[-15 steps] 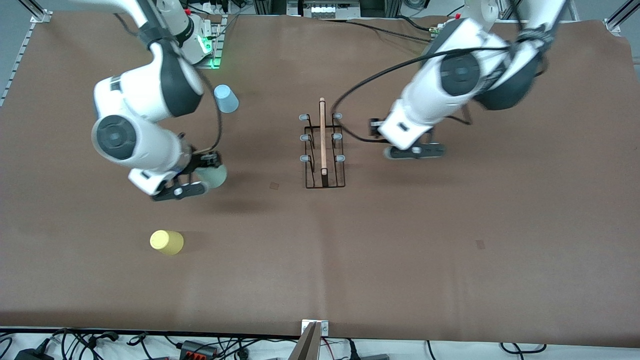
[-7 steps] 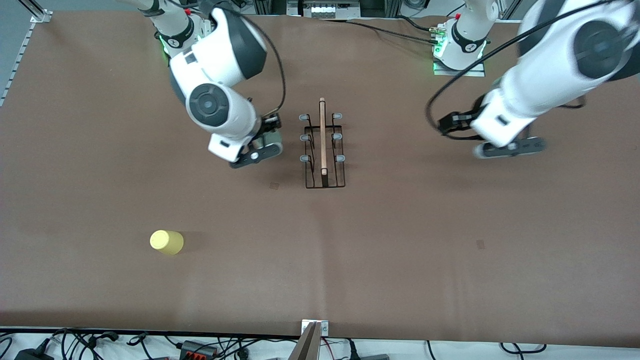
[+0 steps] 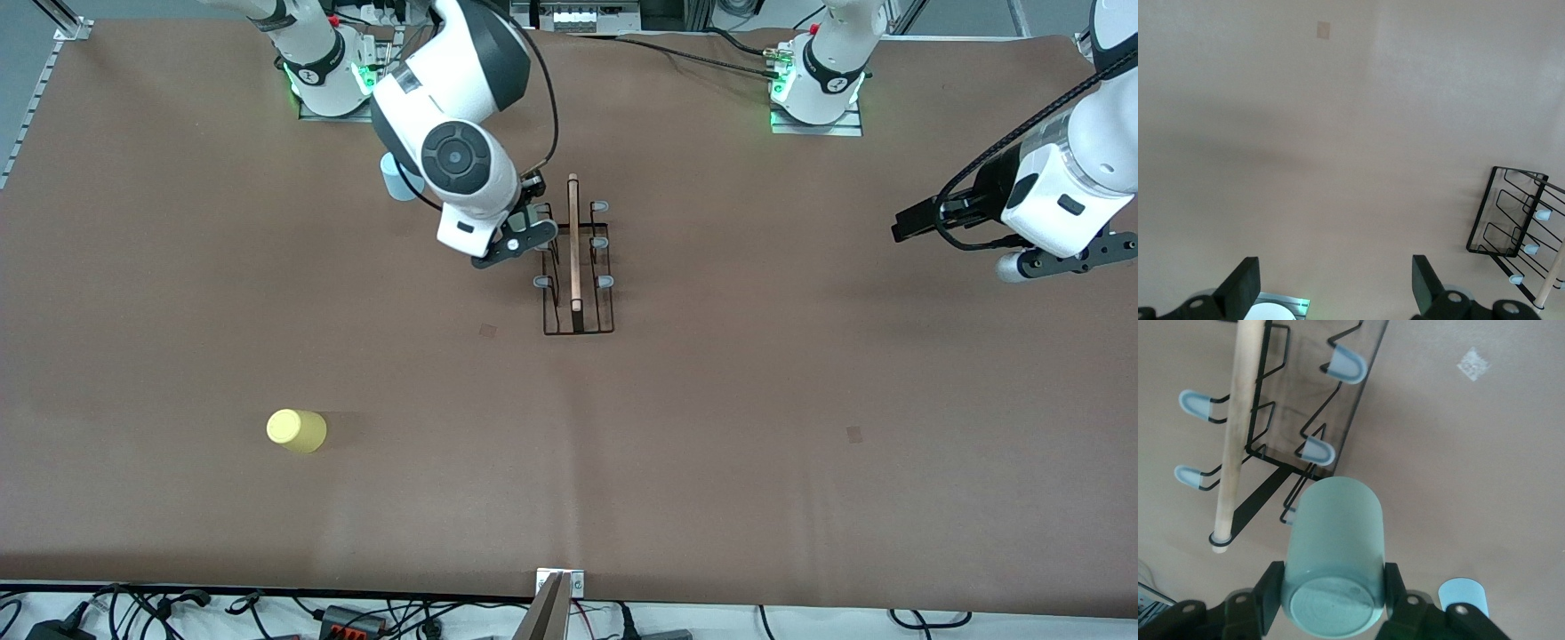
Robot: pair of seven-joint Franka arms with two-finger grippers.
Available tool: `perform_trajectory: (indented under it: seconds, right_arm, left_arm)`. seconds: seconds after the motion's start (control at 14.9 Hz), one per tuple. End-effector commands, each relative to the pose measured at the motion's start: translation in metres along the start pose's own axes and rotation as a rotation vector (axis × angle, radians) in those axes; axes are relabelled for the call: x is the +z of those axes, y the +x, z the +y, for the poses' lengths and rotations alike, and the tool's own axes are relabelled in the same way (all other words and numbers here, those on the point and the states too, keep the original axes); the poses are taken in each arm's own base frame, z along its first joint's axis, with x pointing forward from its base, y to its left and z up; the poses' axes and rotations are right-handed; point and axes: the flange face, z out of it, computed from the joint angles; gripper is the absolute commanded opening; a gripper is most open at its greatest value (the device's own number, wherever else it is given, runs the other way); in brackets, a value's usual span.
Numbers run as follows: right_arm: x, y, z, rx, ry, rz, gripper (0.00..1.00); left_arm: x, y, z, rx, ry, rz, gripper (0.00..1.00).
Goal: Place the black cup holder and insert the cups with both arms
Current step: 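Withdraw the left gripper while the right gripper carries the cup to the rack, then lower the teal cup onto a rack peg and open the right gripper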
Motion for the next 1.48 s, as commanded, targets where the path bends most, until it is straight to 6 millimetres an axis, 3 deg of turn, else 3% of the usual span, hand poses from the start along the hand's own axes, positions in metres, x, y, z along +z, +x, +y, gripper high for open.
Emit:
perform_trajectory:
  seconds: [0.0, 0.54, 0.74, 0.87, 1.28, 1.41]
  right_arm:
    - [0.006, -0.003, -0.008, 0.001, 0.004, -0.024, 0.30]
    - [0.015, 0.000, -0.023, -0.017, 0.002, -0.006, 0.30]
    - [0.016, -0.002, -0.029, -0.026, 0.000, -0.007, 0.30]
    - [0.016, -0.002, -0.029, -0.027, -0.002, -0.006, 0.30]
    - [0.029, 0.003, -0.032, -0.031, -0.008, -0.013, 0.30]
    - [0.031, 0.004, -0.033, -0.032, -0.007, -0.011, 0.30]
  left_arm:
    - [0.001, -0.005, 0.005, 0.028, 0.032, -0.003, 1.00]
    - [0.003, 0.007, -0.015, 0.138, 0.081, 0.013, 1.00]
    - [0.012, -0.009, -0.017, 0.126, 0.100, 0.067, 1.00]
    - [0.018, -0.032, -0.016, 0.135, 0.112, 0.110, 1.00]
    - [0.018, -0.018, -0.035, 0.081, 0.103, 0.125, 1.00]
    - [0.020, -0.007, -0.056, 0.054, 0.149, 0.136, 1.00]
